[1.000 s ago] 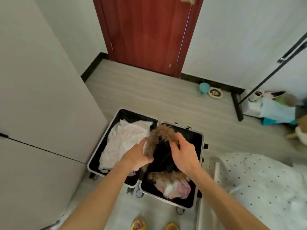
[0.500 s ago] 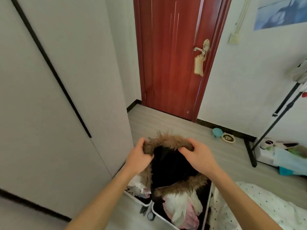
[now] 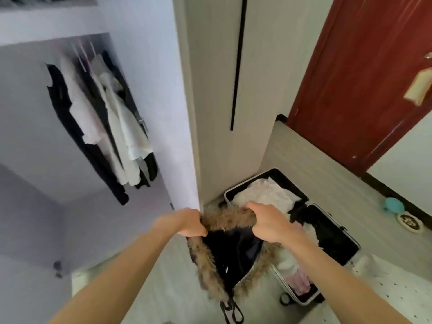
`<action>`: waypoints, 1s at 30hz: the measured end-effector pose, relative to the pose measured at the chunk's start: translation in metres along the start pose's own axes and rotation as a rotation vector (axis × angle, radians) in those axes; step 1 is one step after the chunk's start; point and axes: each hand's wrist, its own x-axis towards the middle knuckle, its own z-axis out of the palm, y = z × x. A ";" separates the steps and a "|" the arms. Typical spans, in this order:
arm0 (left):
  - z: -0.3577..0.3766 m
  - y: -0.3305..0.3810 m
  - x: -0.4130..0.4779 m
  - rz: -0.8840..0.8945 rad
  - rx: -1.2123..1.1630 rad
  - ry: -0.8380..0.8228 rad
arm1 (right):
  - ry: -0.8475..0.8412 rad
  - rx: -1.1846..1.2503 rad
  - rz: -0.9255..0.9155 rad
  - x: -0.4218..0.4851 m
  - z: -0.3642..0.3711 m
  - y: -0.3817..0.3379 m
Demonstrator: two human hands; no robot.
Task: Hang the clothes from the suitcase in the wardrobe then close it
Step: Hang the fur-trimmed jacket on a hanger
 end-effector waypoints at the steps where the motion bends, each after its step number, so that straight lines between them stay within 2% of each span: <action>1: -0.002 -0.016 -0.009 -0.028 -0.008 0.006 | 0.002 -0.077 0.012 0.003 0.008 -0.008; 3: -0.004 -0.073 -0.041 -0.102 -0.083 0.062 | 0.010 -0.265 -0.005 0.015 0.035 -0.044; 5: -0.012 -0.131 -0.076 -0.191 -0.082 0.170 | 0.018 -0.339 0.013 0.026 0.059 -0.080; 7: -0.020 -0.197 -0.118 -0.278 -0.047 0.301 | 0.012 -0.280 0.070 0.037 0.083 -0.130; 12: -0.031 -0.303 -0.189 -0.380 0.088 0.543 | -0.008 -0.076 0.159 0.059 0.115 -0.220; 16: -0.031 -0.376 -0.229 -0.477 0.084 0.653 | 0.086 -0.004 0.036 0.076 0.106 -0.313; 18: -0.032 -0.397 -0.249 -0.509 0.009 0.698 | 0.145 0.152 -0.038 0.084 0.099 -0.359; 20: -0.037 -0.415 -0.263 -0.557 -0.140 0.762 | 0.085 0.356 -0.071 0.090 0.092 -0.395; 22: -0.044 -0.436 -0.273 -0.539 -0.411 0.856 | -0.028 0.371 -0.130 0.096 0.087 -0.413; 24: -0.047 -0.457 -0.279 -0.463 -0.714 0.943 | 0.023 0.433 -0.229 0.103 0.082 -0.422; 26: -0.050 -0.471 -0.281 -0.356 -1.024 1.007 | 0.107 0.616 -0.314 0.112 0.073 -0.427; 27: -0.053 -0.476 -0.281 -0.302 -1.178 1.037 | 0.089 0.675 -0.341 0.119 0.070 -0.432; 28: -0.056 -0.477 -0.282 -0.260 -1.306 1.058 | 0.039 0.656 -0.361 0.122 0.069 -0.436; 30: -0.063 -0.477 -0.282 -0.202 -1.444 1.080 | 0.002 0.456 -0.380 0.125 0.070 -0.445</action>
